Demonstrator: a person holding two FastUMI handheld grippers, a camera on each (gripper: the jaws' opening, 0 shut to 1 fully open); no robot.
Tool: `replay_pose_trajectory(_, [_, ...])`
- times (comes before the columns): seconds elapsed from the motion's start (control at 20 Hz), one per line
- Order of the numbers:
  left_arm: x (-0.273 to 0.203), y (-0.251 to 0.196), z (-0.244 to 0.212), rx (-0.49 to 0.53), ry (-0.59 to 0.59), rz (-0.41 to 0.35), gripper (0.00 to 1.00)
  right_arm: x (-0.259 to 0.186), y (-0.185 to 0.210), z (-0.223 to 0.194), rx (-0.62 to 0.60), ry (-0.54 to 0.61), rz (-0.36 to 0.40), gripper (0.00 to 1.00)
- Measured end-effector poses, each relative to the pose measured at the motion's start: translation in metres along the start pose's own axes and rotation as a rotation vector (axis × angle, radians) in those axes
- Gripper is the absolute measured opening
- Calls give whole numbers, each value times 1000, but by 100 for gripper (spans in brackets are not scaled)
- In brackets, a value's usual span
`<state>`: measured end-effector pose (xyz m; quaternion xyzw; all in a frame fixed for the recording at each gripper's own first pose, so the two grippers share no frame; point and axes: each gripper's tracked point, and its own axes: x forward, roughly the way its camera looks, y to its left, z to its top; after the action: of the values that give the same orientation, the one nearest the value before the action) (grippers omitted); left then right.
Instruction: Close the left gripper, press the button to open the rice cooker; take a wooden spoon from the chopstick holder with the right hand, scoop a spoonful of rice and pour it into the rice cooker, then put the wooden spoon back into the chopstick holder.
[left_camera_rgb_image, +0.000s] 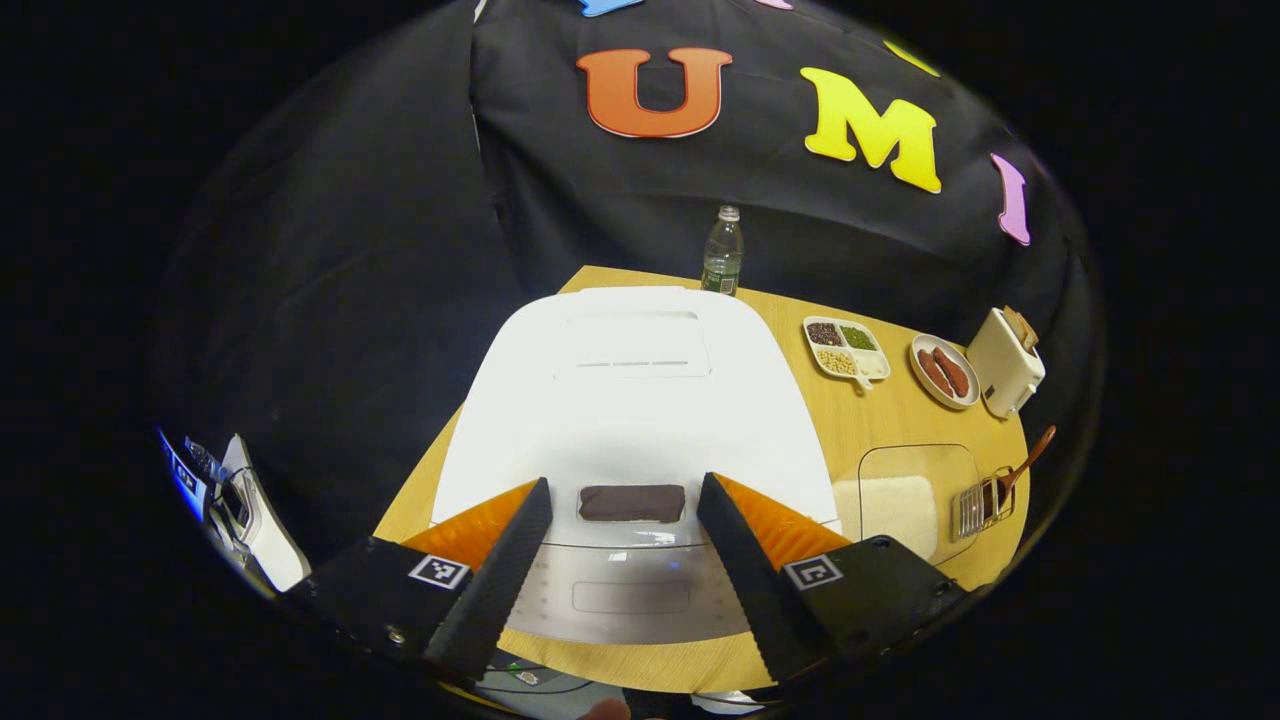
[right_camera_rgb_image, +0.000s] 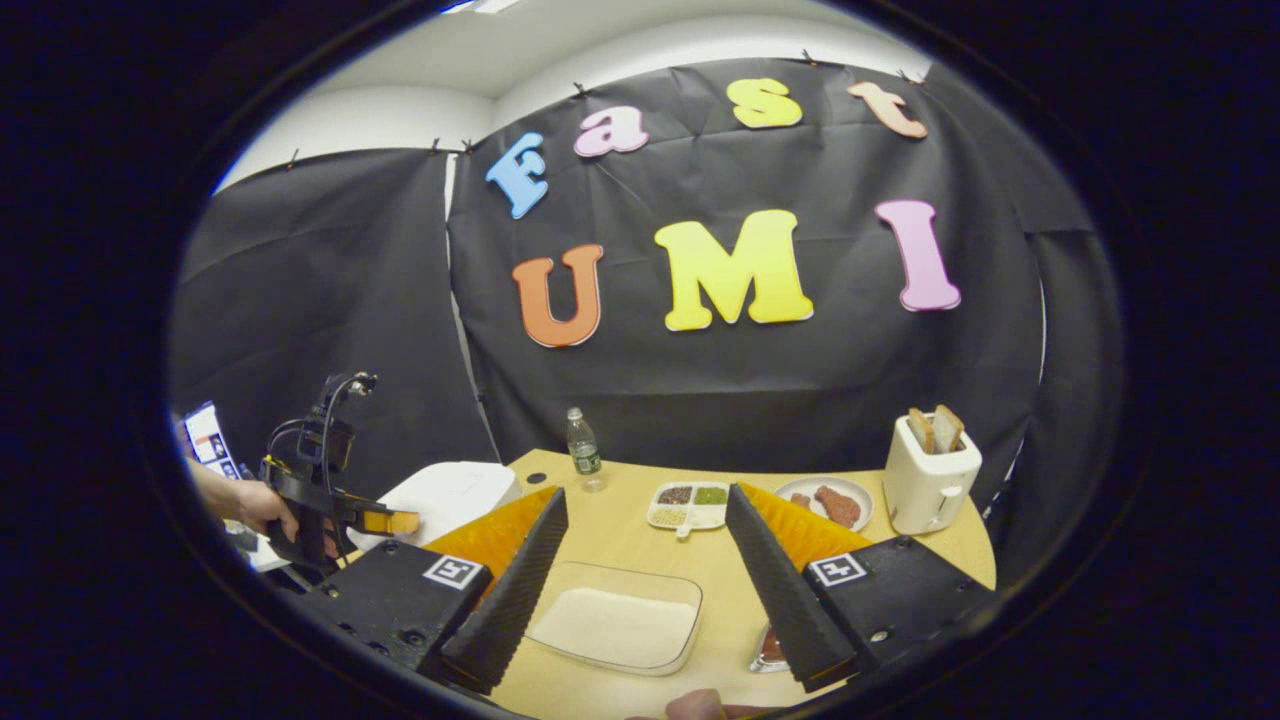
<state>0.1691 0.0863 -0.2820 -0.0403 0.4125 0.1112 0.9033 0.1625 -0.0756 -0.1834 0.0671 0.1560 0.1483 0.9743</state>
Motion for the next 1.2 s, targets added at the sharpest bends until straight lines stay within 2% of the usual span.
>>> replay_pose_trajectory(0.2, [-3, 1, -3, 1, -19, 13, 99, -9, -1, 1, -53, -6, -3, 100])
replay_pose_trajectory(0.35, [-1, 0, 5, 3, -73, -3, 98, -26, 8, 5, -48, -7, -1, 99])
replay_pose_trajectory(0.65, [-22, -6, 20, 38, -227, -62, 93, -78, 18, 10, -82, -16, -79, 100])
replay_pose_trajectory(0.75, [-53, -11, 34, 45, -308, -76, 94, -93, 34, 18, -73, -26, -85, 99])
replay_pose_trajectory(1.0, [-181, -21, 71, -37, -563, -158, 95, -140, 68, 46, -98, -124, -150, 100])
replay_pose_trajectory(1.2, [-287, -33, 77, -56, -736, -275, 94, -181, 98, 60, -112, -186, -173, 100])
